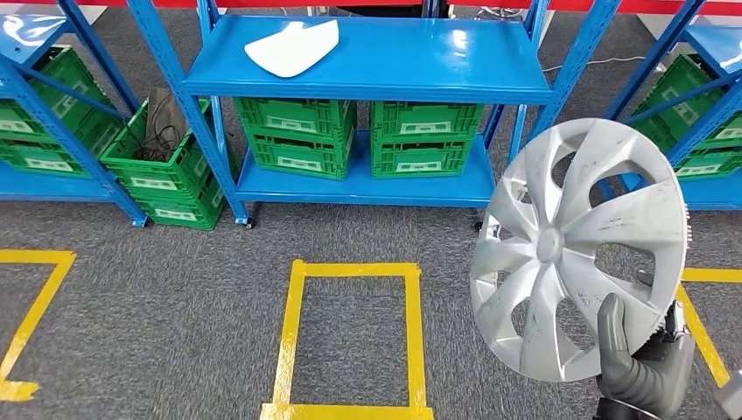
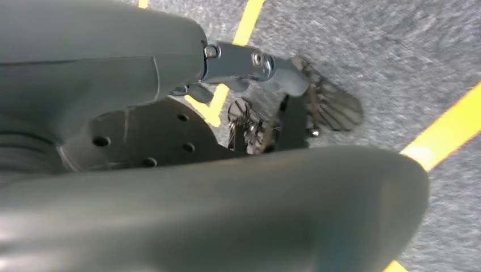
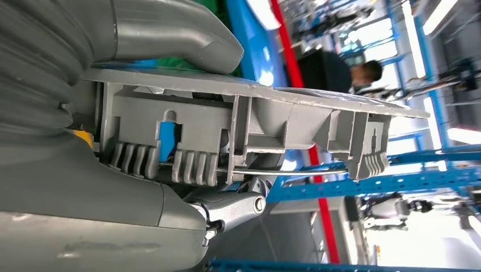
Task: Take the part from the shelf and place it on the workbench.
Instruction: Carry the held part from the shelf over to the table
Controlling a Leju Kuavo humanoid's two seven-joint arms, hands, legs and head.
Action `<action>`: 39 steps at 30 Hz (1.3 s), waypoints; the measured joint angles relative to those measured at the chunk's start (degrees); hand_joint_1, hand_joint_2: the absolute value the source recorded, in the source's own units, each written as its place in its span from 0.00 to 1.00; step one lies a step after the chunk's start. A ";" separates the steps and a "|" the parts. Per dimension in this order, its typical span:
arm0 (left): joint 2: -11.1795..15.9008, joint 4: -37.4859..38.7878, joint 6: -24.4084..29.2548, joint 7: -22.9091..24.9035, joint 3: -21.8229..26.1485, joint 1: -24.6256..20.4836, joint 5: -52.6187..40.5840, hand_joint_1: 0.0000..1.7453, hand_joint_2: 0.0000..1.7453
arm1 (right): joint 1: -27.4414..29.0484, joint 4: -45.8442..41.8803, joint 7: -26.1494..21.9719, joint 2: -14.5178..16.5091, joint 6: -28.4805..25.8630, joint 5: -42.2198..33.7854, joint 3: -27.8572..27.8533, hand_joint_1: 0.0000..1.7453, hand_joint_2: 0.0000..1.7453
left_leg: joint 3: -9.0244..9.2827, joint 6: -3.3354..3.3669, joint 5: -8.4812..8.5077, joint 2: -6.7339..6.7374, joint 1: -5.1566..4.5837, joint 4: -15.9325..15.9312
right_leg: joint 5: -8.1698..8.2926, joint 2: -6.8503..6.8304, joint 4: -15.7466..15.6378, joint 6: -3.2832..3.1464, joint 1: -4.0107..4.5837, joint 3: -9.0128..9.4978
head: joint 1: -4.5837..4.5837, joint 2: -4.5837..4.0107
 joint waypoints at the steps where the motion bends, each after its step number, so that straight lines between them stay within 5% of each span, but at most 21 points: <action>1: 0.24 0.01 -0.34 0.49 0.00 0.01 -0.45 0.00 0.00 | -0.50 0.17 -0.77 -0.09 0.27 -0.61 0.34 1.00 1.00 | -0.80 -0.24 0.33 -0.04 0.00 0.42 | 0.81 0.01 -4.03 0.02 -0.07 2.66 | 0.25 0.00; 3: 0.90 0.05 -0.92 0.93 0.00 0.04 -1.00 0.00 0.00 | -1.46 0.61 -1.49 -0.21 0.55 -1.27 0.92 1.00 1.00 | -1.92 -0.91 1.06 -0.12 -0.15 1.12 | 0.99 0.15 -10.60 -0.25 0.02 6.88 | 0.68 0.00; 7: 2.14 0.27 -1.91 1.00 -0.09 0.22 -2.00 0.00 0.00 | -2.33 2.31 -2.09 -0.24 0.62 -1.64 2.13 1.00 1.00 | -2.91 -2.23 2.11 -0.23 -0.13 1.47 | 1.67 0.05 -12.16 -2.06 0.23 6.52 | 0.60 0.00; 9: 2.40 0.35 -2.04 1.40 -0.18 0.32 -2.34 0.00 0.00 | -2.53 3.30 -2.30 -0.23 0.51 -1.72 2.71 1.00 1.00 | -4.45 -2.70 -1.64 -0.26 0.02 4.64 | 2.89 -0.26 -12.31 -3.21 0.17 5.60 | 0.17 0.00; 11: 2.44 0.35 -1.96 2.33 -0.26 0.37 -2.52 0.00 0.00 | -2.58 4.26 -2.60 -0.23 0.43 -2.15 3.21 1.00 1.00 | -6.41 -2.92 -7.06 -0.25 0.16 11.67 | 4.15 -0.35 -12.09 -3.83 0.50 4.14 | -0.49 0.00; 13: 2.48 0.35 -1.81 3.91 -0.33 0.36 -2.45 0.00 0.00 | -2.56 5.32 -3.04 -0.23 0.54 -2.91 3.72 1.00 1.00 | -6.71 -2.92 -8.74 -0.25 0.21 17.23 | 5.44 -0.37 -11.94 -4.00 0.87 2.28 | -0.92 0.00; 14: 2.51 0.35 -1.92 4.79 -0.36 0.36 -2.05 0.00 0.00 | -2.55 5.80 -3.30 -0.23 0.67 -3.23 4.01 1.00 1.00 | -5.55 -2.74 -7.87 -0.25 0.19 17.39 | 6.07 -0.37 -11.89 -4.02 1.05 1.37 | -1.11 0.00; 16: 2.62 0.35 -2.91 5.92 -0.32 0.34 -0.26 0.00 0.00 | -2.59 6.46 -3.72 -0.23 0.93 -3.52 4.54 1.00 1.00 | -0.24 -1.90 -5.38 -0.29 -0.02 11.67 | 7.29 -0.30 -11.82 -4.03 1.34 -0.11 | -1.55 0.00; 18: 2.83 0.34 -4.31 6.02 -0.06 0.21 1.76 0.00 0.00 | -2.76 6.94 -3.90 -0.23 1.12 -3.64 4.82 1.00 1.00 | 6.21 -0.99 -5.55 -0.27 -0.47 2.94 | 8.37 -0.31 -11.80 -3.76 1.52 -1.06 | -1.75 0.00; 20: 2.92 0.33 -5.14 5.50 0.25 0.13 2.59 0.00 0.00 | -3.04 7.39 -3.92 -0.23 1.22 -3.74 4.95 1.00 1.00 | 8.94 -0.61 -6.25 -0.27 -0.97 -1.53 | 9.54 -0.47 -12.04 -3.20 1.31 -1.50 | -1.67 0.00; 22: 2.75 0.32 -5.37 5.00 0.39 0.18 2.61 0.00 0.00 | -3.20 7.77 -3.80 -0.28 1.39 -3.84 5.06 1.00 1.00 | 8.22 -0.40 -4.93 -0.14 -0.98 -2.53 | 10.19 -0.42 -12.32 -2.59 1.14 -1.84 | -1.85 0.00; 23: 2.69 0.32 -5.31 4.83 0.42 0.17 2.54 0.00 0.00 | -3.21 7.94 -3.67 -0.35 1.55 -3.89 5.14 1.00 1.00 | 7.75 -0.15 -4.11 -0.02 -0.80 -2.97 | 9.16 -0.29 -11.79 -2.27 1.13 -2.28 | -1.84 0.00; 27: 2.46 0.33 -5.05 4.59 0.54 0.25 2.36 0.00 0.00 | -3.23 8.50 -3.22 -0.72 1.97 -3.97 5.35 1.00 1.00 | 4.54 0.43 -1.03 0.31 -0.31 -3.10 | -0.79 -0.03 -0.71 -0.94 0.49 -4.53 | -0.83 0.00; 29: 2.21 0.33 -5.05 4.50 0.67 0.23 2.32 0.00 0.00 | -3.25 8.79 -3.11 -0.82 2.04 -3.98 5.46 1.00 1.00 | 2.05 0.19 0.29 0.35 -0.15 -2.32 | 0.04 -0.03 3.62 -0.28 0.03 -3.81 | -0.42 0.00; 31: 2.02 0.33 -4.88 4.41 0.78 0.24 2.04 0.00 0.00 | -3.32 8.98 -2.93 -0.90 2.11 -3.99 5.58 1.00 1.00 | -0.65 -0.36 1.29 0.38 0.16 -0.91 | 3.36 -0.04 0.77 0.46 -0.52 -0.11 | -0.12 0.00; 32: 2.00 0.33 -4.67 4.37 0.79 0.23 1.74 0.00 0.00 | -3.44 9.07 -2.78 -0.91 2.14 -3.98 5.64 1.00 1.00 | -1.86 -0.74 1.65 0.37 0.20 -0.04 | 3.24 -0.02 -2.93 0.89 -0.67 2.84 | 0.18 0.00; 33: 1.98 0.33 -4.37 4.36 0.79 0.25 1.38 0.00 0.00 | -3.59 9.14 -2.63 -0.91 2.15 -3.98 5.70 1.00 1.00 | -2.79 -1.12 1.98 0.35 0.18 0.77 | 2.22 0.04 -6.84 0.86 -0.73 5.55 | 0.48 0.00; 35: 1.94 0.33 -3.75 4.48 0.79 0.28 0.80 0.00 0.00 | -3.87 9.37 -2.33 -0.91 2.16 -3.96 5.82 1.00 1.00 | -3.57 -1.86 2.65 0.30 0.08 1.51 | -0.37 0.12 -11.40 0.06 -0.42 8.00 | 0.62 0.00; 37: 1.90 0.35 -2.97 4.76 0.79 0.34 0.70 0.00 0.00 | -3.97 9.68 -2.18 -0.91 2.11 -3.95 5.91 1.00 1.00 | -3.80 -2.52 3.09 0.14 0.30 1.47 | -0.20 -0.15 -11.78 -1.42 -0.25 7.34 | 0.28 0.00; 39: 1.85 0.37 -1.95 4.94 0.81 0.45 0.92 0.00 0.00 | -4.03 9.99 -2.07 -0.92 1.91 -3.90 5.94 1.00 1.00 | -4.78 -3.00 0.35 -0.03 0.53 3.36 | 0.69 -0.72 -11.85 -2.67 -0.27 6.74 | -0.02 0.00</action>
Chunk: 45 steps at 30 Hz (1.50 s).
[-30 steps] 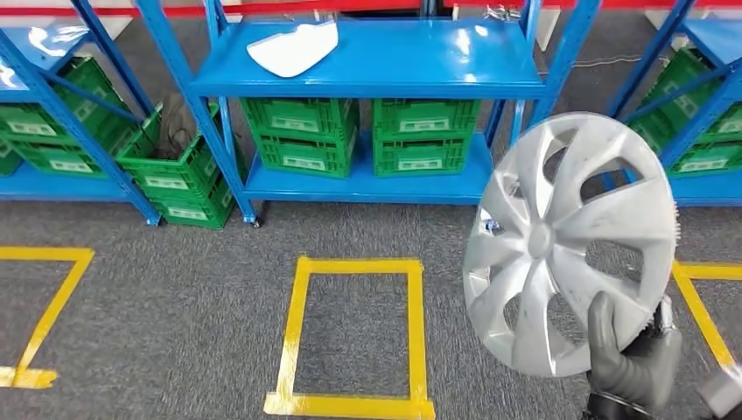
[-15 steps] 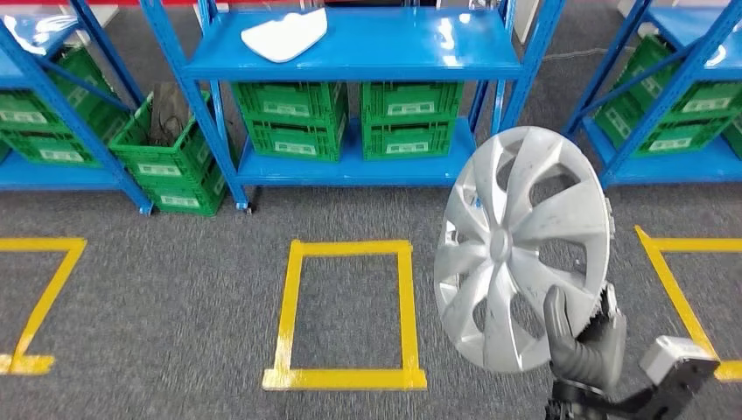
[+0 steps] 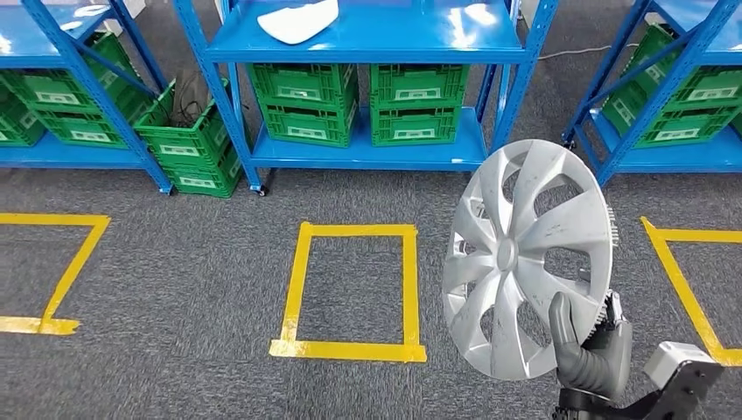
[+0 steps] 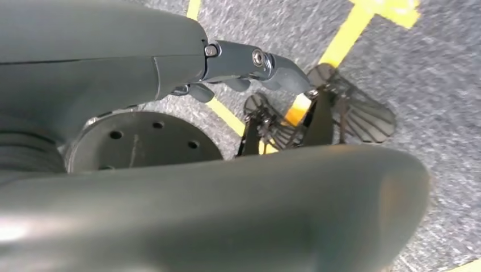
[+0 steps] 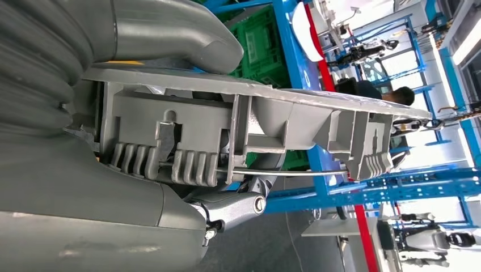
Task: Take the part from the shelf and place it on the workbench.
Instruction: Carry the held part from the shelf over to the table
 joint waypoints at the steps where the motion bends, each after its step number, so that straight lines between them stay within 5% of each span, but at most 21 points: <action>1: -0.05 0.01 0.40 0.01 0.01 0.06 0.11 0.00 0.00 | -0.02 0.17 0.10 -0.01 -0.15 0.09 0.01 1.00 1.00 | -0.86 -0.17 -2.70 -0.03 0.09 2.54 | 0.50 -0.33 -0.03 -0.46 0.03 -0.44 | -0.28 0.00; 3: -0.15 0.01 0.92 0.09 0.02 0.14 0.13 0.00 0.00 | 0.00 0.52 0.41 -0.02 -0.54 0.44 0.08 1.00 1.00 | -2.62 -0.51 -7.62 -0.02 0.14 9.67 | 1.41 -0.84 0.00 -0.86 0.26 -1.48 | -0.98 0.00; 4: -0.16 0.01 1.09 0.19 0.02 0.16 0.06 0.00 0.00 | 0.03 0.73 0.56 -0.02 -0.73 0.63 0.13 1.00 1.00 | -3.07 -0.62 -8.34 -0.02 0.17 12.74 | 1.85 -1.16 0.03 -0.91 0.38 -1.91 | -1.27 0.00; 6: -0.13 0.01 1.36 0.43 0.02 0.20 -0.08 0.00 0.00 | 0.08 1.13 0.77 -0.02 -1.06 0.82 0.24 1.00 1.00 | -1.71 -0.53 -6.13 0.07 0.19 14.19 | 2.65 -1.91 0.11 -0.83 0.57 -2.68 | -1.79 0.00; 8: -0.10 0.01 1.59 0.65 0.02 0.21 -0.13 0.00 0.00 | 0.12 1.42 0.88 -0.02 -1.46 0.87 0.32 1.00 1.00 | 3.20 -0.04 -3.33 1.24 0.07 8.66 | 3.27 -2.69 0.19 -0.54 0.73 -3.29 | -2.29 0.00; 10: -0.03 0.01 1.81 0.91 0.02 0.03 -0.14 0.00 0.00 | 0.15 1.55 0.91 -0.03 -1.91 0.98 0.36 1.00 1.00 | 8.39 0.55 -3.38 3.10 -0.43 1.68 | 3.72 -3.67 0.29 -0.02 0.97 -3.65 | -2.64 0.00; 13: 0.04 0.01 2.19 1.49 0.02 -0.14 -0.38 0.00 0.00 | -0.03 1.59 1.01 -0.06 -2.27 1.27 0.39 1.00 1.00 | 10.20 1.18 -4.15 2.69 -0.83 -2.23 | 4.28 -5.32 0.39 0.96 1.05 -3.89 | -2.53 0.00; 15: -0.03 0.01 2.45 2.25 0.02 -0.12 -0.79 0.00 0.00 | -0.26 1.73 1.22 -0.05 -2.37 1.58 0.60 1.00 1.00 | 10.54 1.84 -4.17 1.25 -0.57 -3.82 | 2.83 -4.12 2.20 1.51 0.85 -5.11 | -2.22 0.00; 18: -0.15 0.02 2.80 3.06 0.02 -0.03 -1.24 0.00 0.00 | -0.33 2.22 1.39 -0.06 -2.46 1.85 1.02 1.00 1.00 | 9.98 2.79 -3.76 -0.54 -0.46 -4.37 | -2.12 -0.34 12.22 1.87 0.68 -9.58 | -1.30 0.00; 20: -0.28 0.03 2.78 3.07 0.02 0.02 -1.36 0.00 0.00 | -0.23 2.78 1.52 -0.06 -2.52 1.85 1.26 1.00 1.00 | 9.29 2.94 -3.56 -1.90 -0.56 -3.79 | -2.71 0.35 16.28 1.91 0.67 -11.05 | -0.85 0.00; 22: -0.45 0.02 2.71 2.84 0.01 0.04 -1.48 0.00 0.00 | -0.28 3.36 1.63 -0.05 -2.37 1.86 1.56 1.00 1.00 | 8.70 2.90 -3.50 -3.35 -0.57 -2.97 | 0.36 0.80 12.04 1.76 0.62 -8.75 | -0.35 0.00; 24: -0.58 0.01 2.76 2.68 -0.01 -0.01 -1.72 0.00 0.00 | -0.60 3.93 1.76 -0.03 -1.82 1.87 1.92 1.00 1.00 | 7.91 2.64 -3.47 -4.57 -0.62 -2.08 | 2.57 2.93 5.13 1.38 0.37 -5.32 | 0.15 0.00; 27: -0.65 -0.01 3.09 3.27 -0.03 -0.13 -2.04 0.00 0.00 | -1.41 5.05 2.08 0.20 -0.28 2.01 2.86 1.00 1.00 | 6.32 1.47 -2.85 -6.05 -0.38 -1.48 | 2.67 4.54 1.97 0.70 0.45 -3.89 | 0.37 0.00; 28: -0.62 0.00 3.19 3.52 -0.04 -0.06 -2.09 0.00 0.00 | -1.76 5.53 2.23 0.38 0.25 2.15 3.31 1.00 1.00 | 5.94 1.05 -2.57 -6.43 -0.23 -1.59 | 2.93 3.95 1.79 0.36 0.44 -3.92 | 0.43 0.00; 30: -0.62 0.01 3.29 3.77 -0.06 0.07 -2.15 0.00 0.00 | -2.57 6.55 2.69 0.82 1.09 2.63 4.27 1.00 1.00 | 4.85 0.40 -3.17 -4.97 -0.27 -0.53 | 3.62 2.71 0.90 -0.39 0.22 -3.77 | 0.27 0.00; 32: -0.74 0.01 3.23 3.91 -0.07 0.04 -2.23 0.00 0.00 | -3.41 7.40 3.39 1.26 1.99 3.16 5.27 1.00 1.00 | 2.14 -0.12 -5.92 -1.98 -0.22 4.51 | 4.03 1.34 0.37 -0.82 0.12 -3.75 | -0.50 0.00; 35: -0.97 -0.01 2.82 3.76 -0.08 -0.04 -2.46 0.00 0.00 | -4.64 9.10 4.72 1.78 3.88 3.58 7.10 1.00 1.00 | -1.74 -0.80 -8.84 -0.48 0.29 12.99 | 4.18 -0.85 0.35 -0.84 0.24 -4.08 | -1.35 0.00; 37: -1.06 -0.01 2.55 3.14 -0.15 0.05 -2.80 0.00 0.00 | -5.46 10.64 5.06 2.37 4.79 3.67 8.52 1.00 1.00 | 0.44 -0.94 -6.60 0.06 0.47 9.72 | 4.26 -2.17 0.35 -0.65 0.23 -4.11 | -1.78 0.00; 40: -1.16 -0.02 2.39 2.29 -0.53 -0.18 -3.55 0.00 0.00 | -6.41 12.29 4.74 3.17 5.00 3.84 9.92 1.00 1.00 | 6.73 -0.39 -3.36 2.62 0.16 -1.04 | 4.30 -3.91 0.42 0.24 0.46 -4.03 | -2.45 0.00; 43: -1.29 -0.03 2.76 1.98 -0.98 -0.14 -3.83 0.00 0.00 | -7.12 13.33 4.38 3.47 4.09 4.60 10.54 1.00 1.00 | 7.34 1.00 -2.87 1.91 -0.35 -2.66 | 4.62 -5.31 0.25 1.40 0.51 -3.99 | -2.16 0.00; 45: -1.35 -0.02 3.35 2.00 -1.21 0.02 -3.90 0.00 0.00 | -7.23 13.73 4.46 3.61 2.70 5.50 10.74 1.00 1.00 | 7.19 1.87 -2.36 0.83 -0.30 -2.97 | 3.96 -5.00 0.86 2.14 0.24 -4.49 | -1.83 0.00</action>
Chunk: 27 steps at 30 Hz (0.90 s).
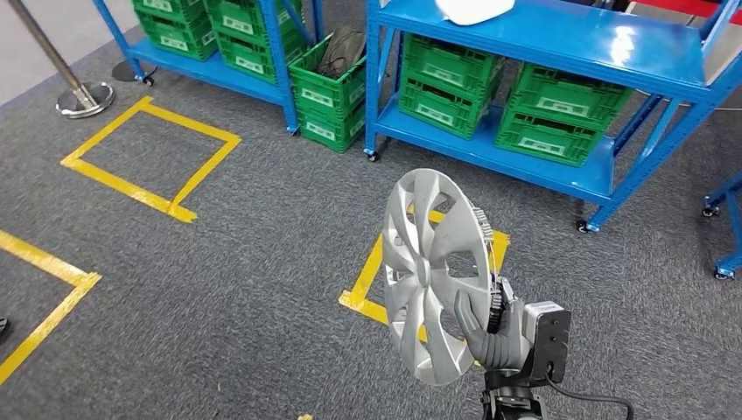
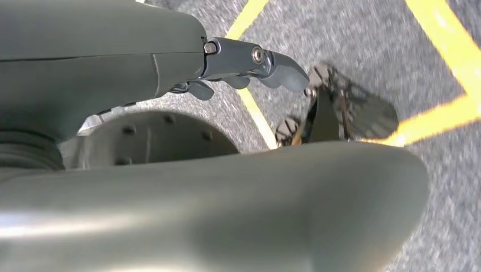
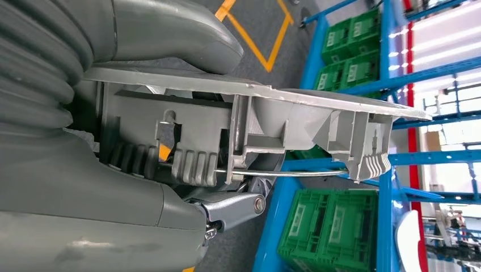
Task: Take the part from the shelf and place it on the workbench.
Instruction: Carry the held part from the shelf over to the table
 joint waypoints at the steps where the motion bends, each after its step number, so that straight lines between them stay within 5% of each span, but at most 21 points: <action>1: -0.03 0.01 0.24 0.05 -0.07 0.03 0.00 0.00 0.00 | 0.02 0.12 0.07 0.03 -0.64 0.31 0.04 1.00 1.00 | -0.04 0.39 0.25 -0.48 0.06 -0.18 | -1.23 0.99 1.75 0.20 -0.09 -0.86 | 0.21 0.00; 4: -0.14 0.03 0.62 0.36 -0.19 -0.04 0.00 0.00 0.00 | 0.30 0.61 0.05 0.02 -2.00 0.26 0.07 1.00 1.00 | -0.51 1.13 0.70 -2.14 -0.22 -0.24 | -6.25 4.70 12.78 0.02 0.05 -5.86 | 1.22 0.00; 6: -0.34 0.03 0.75 0.88 -0.32 -0.05 -0.01 0.00 0.00 | 0.85 1.19 -0.23 -0.01 -2.63 -0.37 0.07 1.00 1.00 | -0.68 1.37 0.87 -3.62 -0.60 -0.17 | -6.09 5.47 15.43 -0.51 0.39 -7.06 | 1.68 0.00; 9: -0.69 0.02 0.96 1.56 -0.54 0.06 -0.02 0.00 0.00 | 1.45 1.87 -0.77 -0.10 -3.38 -1.20 0.07 1.00 1.00 | -0.75 1.34 1.04 -5.79 -1.06 0.05 | -1.02 7.61 5.71 -2.01 0.92 -2.51 | 2.26 0.00; 12: -0.91 0.01 1.06 1.66 -0.69 0.01 -0.02 0.00 0.00 | 1.52 1.98 -1.39 -0.28 -3.83 -1.59 0.01 1.00 1.00 | -1.55 0.74 1.45 -7.39 -0.90 0.30 | 0.02 9.66 -0.07 -2.84 1.13 0.37 | 2.45 0.00; 14: -0.89 0.01 1.07 1.72 -0.82 0.15 -0.02 0.00 0.00 | 1.58 1.98 -1.51 -0.33 -3.92 -1.69 -0.02 1.00 1.00 | -2.18 0.16 1.73 -7.97 -0.63 0.40 | 0.49 8.66 -0.80 -3.08 1.19 0.73 | 2.74 0.00; 16: -0.84 0.02 1.09 1.72 -1.01 0.28 -0.02 0.00 0.00 | 1.68 1.99 -1.51 -0.37 -4.01 -1.71 -0.04 1.00 1.00 | -3.59 -0.35 0.38 -5.84 -0.73 2.62 | 1.03 7.43 -1.75 -3.40 0.90 1.17 | 2.59 0.00; 18: -0.84 0.02 1.10 1.65 -1.17 0.29 -0.02 0.00 0.00 | 1.80 2.00 -1.52 -0.42 -4.09 -1.72 -0.10 1.00 1.00 | -6.77 -0.95 -2.91 -2.66 -0.48 9.02 | 1.22 6.12 -2.20 -3.58 0.75 1.36 | 2.02 0.00; 20: -0.87 0.01 1.08 1.64 -1.27 0.29 -0.02 0.00 0.00 | 1.95 2.08 -1.51 -0.45 -4.11 -1.74 -0.15 1.00 1.00 | -9.79 -1.66 -5.15 -1.48 0.22 15.35 | 1.17 4.64 -2.17 -3.55 0.68 1.26 | 1.55 0.00; 21: -0.87 0.01 1.09 1.63 -1.30 0.31 -0.02 0.00 0.00 | 2.04 2.16 -1.50 -0.45 -4.09 -1.79 -0.15 1.00 1.00 | -9.93 -1.99 -4.88 -1.23 0.56 15.87 | 1.10 3.90 -2.13 -3.44 0.60 1.25 | 1.34 0.00; 24: -0.86 0.02 1.28 1.63 -1.35 0.30 -0.06 0.00 0.00 | 2.14 2.44 -1.37 -0.44 -3.95 -2.00 -0.15 1.00 1.00 | -4.36 -2.69 -0.87 0.60 1.08 6.41 | 0.69 1.89 -1.71 -2.57 0.28 1.31 | 0.59 0.00; 27: -0.92 -0.01 1.25 1.64 -1.40 0.06 -0.19 0.00 0.00 | 1.92 2.74 -1.31 -0.43 -3.62 -2.35 -0.14 1.00 1.00 | -0.68 -1.87 0.23 1.25 0.52 0.21 | 0.35 0.52 -1.20 -1.15 0.20 1.26 | 0.37 0.00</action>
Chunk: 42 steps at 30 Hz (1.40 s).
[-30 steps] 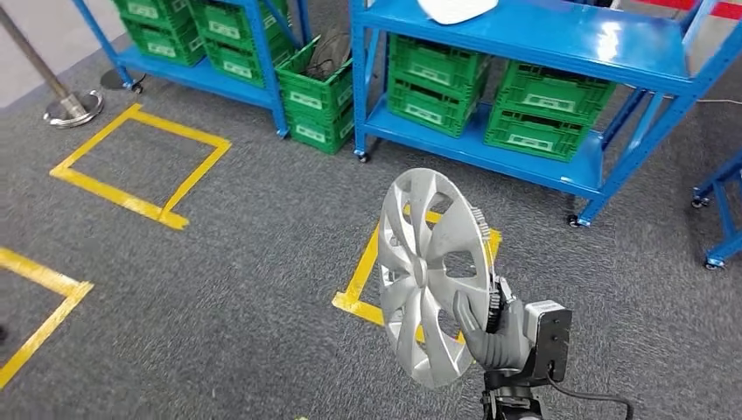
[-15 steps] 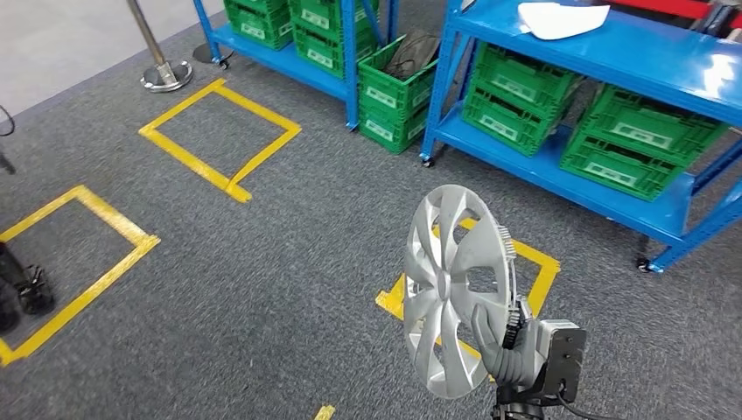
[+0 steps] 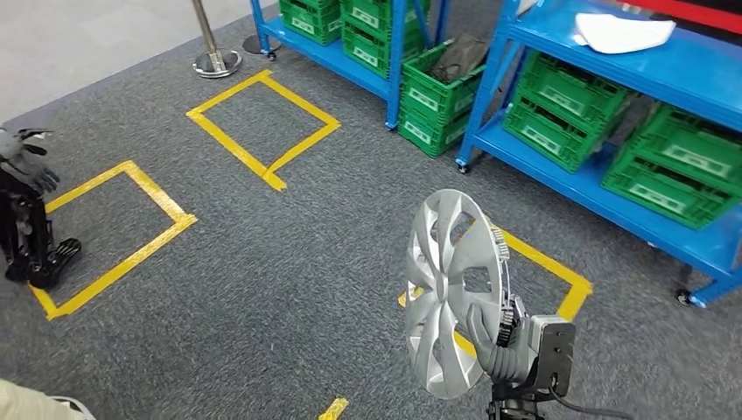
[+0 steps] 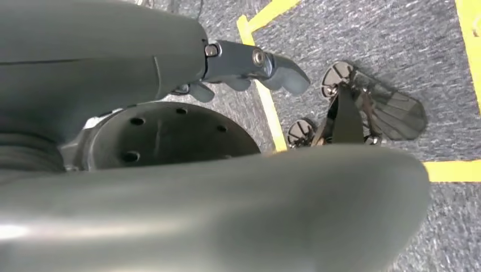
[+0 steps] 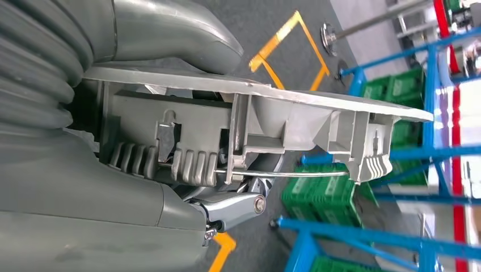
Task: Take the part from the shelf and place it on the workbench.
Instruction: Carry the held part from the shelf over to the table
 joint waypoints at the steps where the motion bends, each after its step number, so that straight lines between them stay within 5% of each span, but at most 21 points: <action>1: 0.01 0.00 -0.05 0.01 -0.03 0.01 -0.02 0.00 0.00 | -0.11 0.17 0.00 0.03 0.23 -0.17 0.03 1.00 1.00 | -0.04 0.55 0.21 -0.66 -0.12 0.02 | 0.07 -0.39 -0.02 0.42 -0.09 0.06 | 0.08 0.00; 4: 0.14 0.02 -0.12 0.02 -0.08 0.10 -0.02 0.00 0.00 | -0.37 0.70 -0.11 0.13 0.86 -0.54 0.17 1.00 1.00 | -0.25 1.83 0.71 -2.28 -0.05 -0.17 | -1.38 0.97 1.84 1.35 -0.49 -0.99 | 0.57 0.00; 7: 0.11 0.03 -0.01 0.14 -0.08 -0.01 0.01 0.00 0.00 | -0.54 1.14 -0.40 0.12 0.96 -0.60 0.23 1.00 1.00 | -0.41 2.61 1.02 -3.96 -0.34 -0.25 | -6.49 4.38 12.43 1.22 -0.35 -5.91 | 1.58 0.00; 9: 0.06 0.03 0.04 0.20 -0.10 -0.02 0.02 0.00 0.00 | -0.53 1.51 -0.42 0.12 0.96 -0.68 0.25 1.00 1.00 | -0.49 2.85 1.14 -5.43 -0.70 -0.22 | -7.29 4.93 17.20 0.75 -0.02 -8.32 | 2.09 0.00; 10: 0.07 0.03 0.08 0.17 -0.11 -0.01 0.01 0.00 0.00 | -0.52 1.71 -0.40 0.12 0.96 -0.72 0.26 1.00 1.00 | -0.49 2.92 1.19 -6.25 -0.85 -0.21 | -6.12 5.08 16.35 0.38 0.15 -8.08 | 2.33 0.00; 13: 0.03 0.03 0.19 -0.16 -0.13 0.02 -0.05 0.00 0.00 | -0.71 2.07 -0.42 0.11 0.96 -0.75 0.28 1.00 1.00 | -0.60 2.91 1.38 -8.50 -1.08 -0.07 | -0.87 7.69 5.18 -0.99 0.61 -3.26 | 2.84 0.00; 15: -0.01 0.03 0.26 -0.38 -0.14 0.00 -0.13 0.00 0.00 | -1.05 2.08 -0.68 0.15 0.99 -0.48 0.33 1.00 1.00 | -1.13 2.46 1.67 -9.62 -0.88 0.04 | 0.03 9.45 1.00 -1.37 0.83 -1.14 | 3.06 0.00; 18: 0.05 0.03 0.27 -0.26 -0.18 0.18 0.00 0.00 0.00 | -1.42 2.05 -0.98 0.30 0.94 0.43 0.43 1.00 1.00 | -1.87 1.46 2.12 -10.34 -0.52 -0.02 | 0.65 8.02 -0.14 -1.78 0.83 -0.35 | 3.22 0.00; 20: 0.12 0.03 0.25 -0.05 -0.17 0.35 0.15 0.00 0.00 | -1.53 2.04 -0.91 0.44 0.77 0.82 0.45 1.00 1.00 | -3.39 1.01 0.33 -7.24 -0.66 2.74 | 1.23 6.59 -1.20 -2.23 0.62 0.19 | 2.81 0.00; 22: 0.14 0.03 0.31 0.10 -0.17 0.36 0.19 0.00 0.00 | -1.53 2.05 -0.87 0.55 0.57 0.86 0.45 1.00 1.00 | -6.74 0.54 -3.23 -3.71 -0.55 9.73 | 1.36 5.09 -1.50 -2.40 0.71 0.28 | 2.20 0.00; 24: 0.15 0.03 0.46 0.02 -0.19 0.35 0.18 0.00 0.00 | -1.40 2.13 -0.88 0.57 0.34 0.74 0.45 1.00 1.00 | -9.32 0.05 -5.06 -2.63 -0.12 15.26 | 1.31 3.42 -1.47 -2.37 0.74 0.15 | 1.82 0.00; 25: 0.17 0.03 0.56 -0.14 -0.19 0.36 0.18 0.00 0.00 | -1.31 2.17 -0.92 0.57 0.19 0.71 0.46 1.00 1.00 | -9.12 -0.17 -4.58 -2.38 0.10 15.16 | 1.26 2.58 -1.44 -2.30 0.72 0.13 | 1.64 0.00; 27: 0.30 0.03 0.61 -0.48 -0.19 0.38 0.17 0.00 0.00 | -1.17 2.22 -1.14 0.58 -0.47 1.09 0.47 1.00 1.00 | -5.06 -0.50 -1.65 -0.85 0.41 8.47 | 1.06 1.08 -1.16 -1.88 0.63 0.14 | 1.20 0.00; 30: 0.31 -0.02 0.31 -0.75 -0.21 0.11 0.02 0.00 0.00 | -1.09 1.59 -1.26 0.53 -2.12 3.16 0.43 1.00 1.00 | 0.21 0.10 0.17 1.40 0.12 0.26 | 0.41 -0.51 -0.36 -0.54 0.77 -0.06 | 0.79 0.00; 32: 0.36 -0.01 0.17 -0.84 -0.23 0.07 -0.13 0.00 0.00 | -1.09 0.74 -0.87 0.47 -3.13 5.12 0.37 1.00 1.00 | 0.09 1.08 0.28 0.29 -0.20 0.14 | 0.36 -1.51 -0.19 0.29 0.64 0.11 | 0.95 0.00; 34: 0.48 0.03 0.20 -0.84 -0.25 0.18 -0.23 0.00 0.00 | -1.06 -0.10 -0.36 0.43 -3.77 6.85 0.21 1.00 1.00 | -0.05 1.84 0.64 -0.88 -0.17 0.05 | -0.51 -0.60 0.95 0.98 0.25 -0.40 | 1.11 0.00; 37: 0.59 0.05 0.57 -0.36 -0.27 0.10 -0.31 0.00 0.00 | -0.73 -1.39 0.55 0.37 -4.38 9.54 -0.07 1.00 1.00 | -0.24 2.67 1.04 -2.64 -0.17 -0.07 | -5.56 3.89 10.37 1.33 0.04 -4.75 | 1.98 0.00; 39: 0.61 0.05 1.04 0.20 -0.30 0.05 -0.42 0.00 0.00 | -0.34 -2.20 1.20 0.32 -4.65 11.02 -0.22 1.00 1.00 | -0.46 2.97 1.21 -4.23 -0.51 -0.05 | -7.59 4.87 16.86 1.06 0.22 -7.88 | 2.56 0.00; 40: 0.63 0.05 1.24 0.42 -0.32 0.06 -0.50 0.00 0.00 | -0.11 -2.52 1.44 0.31 -4.73 11.37 -0.31 1.00 1.00 | -0.51 3.06 1.28 -5.09 -0.68 -0.05 | -7.13 5.00 17.37 0.77 0.35 -8.26 | 2.77 0.00; 42: 0.66 0.05 1.74 0.61 -0.38 0.11 -0.74 0.00 0.00 | 0.23 -3.22 1.71 0.29 -4.82 11.59 -0.48 1.00 1.00 | -0.55 3.15 1.48 -6.83 -0.93 -0.04 | -3.40 5.87 11.43 -0.24 0.77 -5.67 | 3.14 0.00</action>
